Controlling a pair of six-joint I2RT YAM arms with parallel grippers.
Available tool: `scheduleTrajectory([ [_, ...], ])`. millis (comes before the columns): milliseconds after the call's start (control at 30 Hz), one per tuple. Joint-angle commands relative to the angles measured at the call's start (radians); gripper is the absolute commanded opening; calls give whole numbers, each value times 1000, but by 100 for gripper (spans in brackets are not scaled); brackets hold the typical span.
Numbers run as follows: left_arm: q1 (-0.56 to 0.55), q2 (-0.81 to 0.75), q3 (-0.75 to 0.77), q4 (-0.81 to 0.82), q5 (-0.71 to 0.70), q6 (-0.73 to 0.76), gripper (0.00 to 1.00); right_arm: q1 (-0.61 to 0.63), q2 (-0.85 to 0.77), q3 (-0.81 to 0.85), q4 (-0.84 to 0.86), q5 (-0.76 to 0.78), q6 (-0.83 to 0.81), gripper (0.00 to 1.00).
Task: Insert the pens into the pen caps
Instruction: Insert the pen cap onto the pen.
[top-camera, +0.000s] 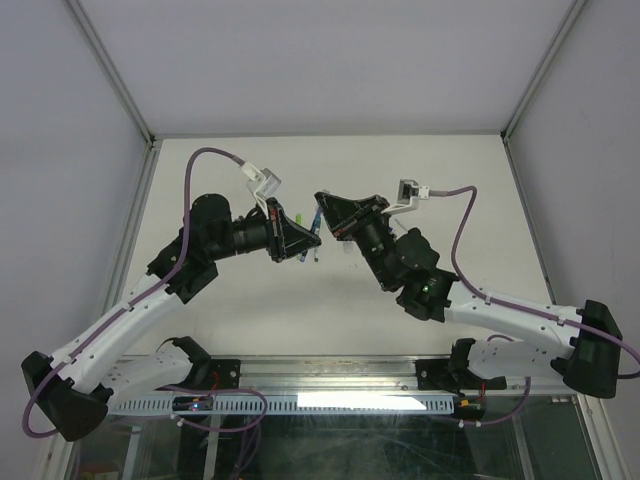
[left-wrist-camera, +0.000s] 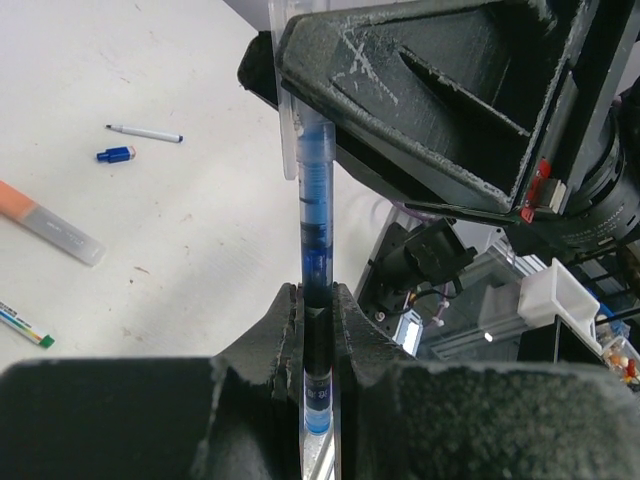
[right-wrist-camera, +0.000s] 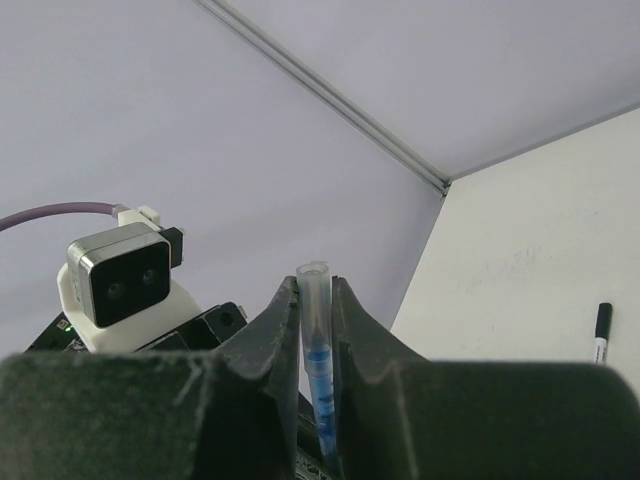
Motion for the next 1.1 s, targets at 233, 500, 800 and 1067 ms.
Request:
scheduleTrajectory([
  [233, 19, 37, 228, 296, -227, 115, 0, 301, 93, -140, -162, -209, 37, 0],
  [500, 20, 36, 245, 252, -210, 138, 0, 369, 47, -174, -160, -209, 37, 0],
  [800, 21, -21, 195, 186, -187, 154, 0, 268, -34, 78, -348, -162, -181, 0],
  [1067, 20, -38, 174, 109, -182, 164, 0, 255, -114, 102, -333, -128, -285, 29],
])
